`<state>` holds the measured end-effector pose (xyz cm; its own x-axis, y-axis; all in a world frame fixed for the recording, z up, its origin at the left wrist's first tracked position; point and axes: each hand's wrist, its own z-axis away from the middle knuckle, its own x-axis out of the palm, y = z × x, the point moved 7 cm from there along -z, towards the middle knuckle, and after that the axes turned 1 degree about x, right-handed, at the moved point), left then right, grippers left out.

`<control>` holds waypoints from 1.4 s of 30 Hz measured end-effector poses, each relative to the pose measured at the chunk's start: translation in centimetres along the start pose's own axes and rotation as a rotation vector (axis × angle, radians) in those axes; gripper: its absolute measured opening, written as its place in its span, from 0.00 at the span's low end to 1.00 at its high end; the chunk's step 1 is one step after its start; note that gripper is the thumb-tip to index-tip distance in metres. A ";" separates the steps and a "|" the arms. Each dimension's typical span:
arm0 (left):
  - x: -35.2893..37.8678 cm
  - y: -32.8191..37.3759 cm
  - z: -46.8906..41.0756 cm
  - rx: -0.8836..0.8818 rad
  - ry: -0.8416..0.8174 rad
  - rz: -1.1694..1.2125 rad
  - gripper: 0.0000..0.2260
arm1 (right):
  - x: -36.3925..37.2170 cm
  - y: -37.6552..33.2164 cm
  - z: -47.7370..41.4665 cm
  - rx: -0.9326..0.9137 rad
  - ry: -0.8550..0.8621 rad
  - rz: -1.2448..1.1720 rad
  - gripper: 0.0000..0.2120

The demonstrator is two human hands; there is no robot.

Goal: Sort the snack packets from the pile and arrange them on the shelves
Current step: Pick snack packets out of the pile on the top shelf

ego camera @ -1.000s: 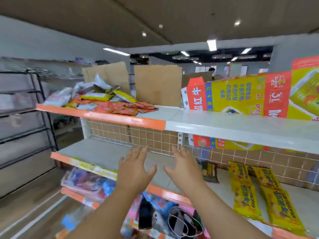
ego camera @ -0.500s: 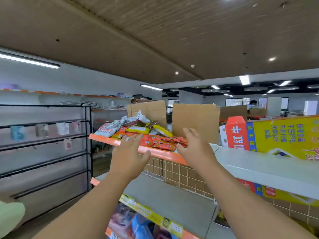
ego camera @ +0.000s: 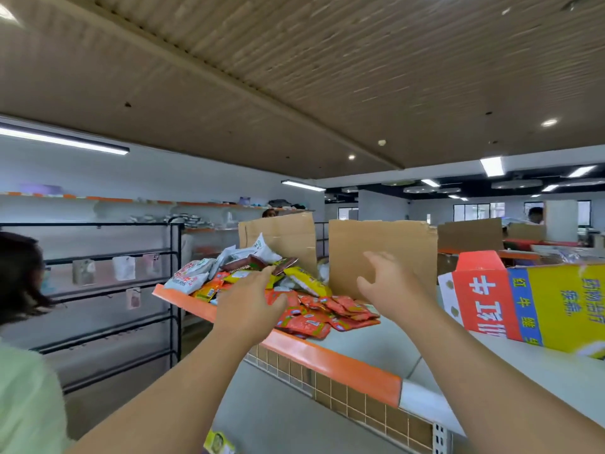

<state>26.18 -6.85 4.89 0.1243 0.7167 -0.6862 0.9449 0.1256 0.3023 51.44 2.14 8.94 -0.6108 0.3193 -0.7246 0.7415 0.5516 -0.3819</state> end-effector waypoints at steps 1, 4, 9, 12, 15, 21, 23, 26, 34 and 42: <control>0.4 -0.3 -0.6 -0.023 0.000 0.000 0.29 | 0.3 0.2 -0.9 -0.004 -0.018 0.000 0.29; 1.8 -1.3 -2.6 -0.081 0.003 0.002 0.29 | 1.6 0.7 -4.0 -0.026 -0.051 -0.045 0.29; 3.1 -3.0 -4.5 -0.121 -0.015 -0.074 0.28 | 4.1 0.4 -8.0 -0.063 -0.103 -0.038 0.28; 3.6 -4.8 -6.0 -0.154 -0.022 -0.067 0.27 | 5.5 -0.8 -9.9 -0.082 -0.126 -0.015 0.26; 4.7 -6.7 -7.3 -0.172 -0.044 -0.073 0.25 | 7.0 -1.6 -11.3 -0.099 -0.151 0.005 0.24; 7.4 -10.4 -11.2 -0.141 -0.079 -0.065 0.25 | 10.5 -2.1 -14.3 -0.054 -0.219 0.102 0.22; 8.5 -11.5 -13.0 -0.100 -0.096 -0.064 0.25 | 11.7 -2.2 -15.6 -0.029 -0.236 0.139 0.19; 10.4 -12.9 -15.9 0.001 -0.130 -0.074 0.25 | 14.2 -2.5 -17.6 0.018 -0.275 0.187 0.18; 14.9 -15.6 -21.9 0.372 -0.173 -0.218 0.20 | 22.9 -3.3 -22.5 0.099 -0.378 0.321 0.17; 16.4 -16.2 -22.8 0.684 -0.059 -0.259 0.10 | 26.7 -2.8 -23.5 0.086 -0.328 0.524 0.10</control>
<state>5.98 18.55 3.82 -0.1303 0.6813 -0.7203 0.9218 -0.1844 -0.3412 26.53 27.22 4.16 -0.0530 0.2696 -0.9615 0.9476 0.3174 0.0368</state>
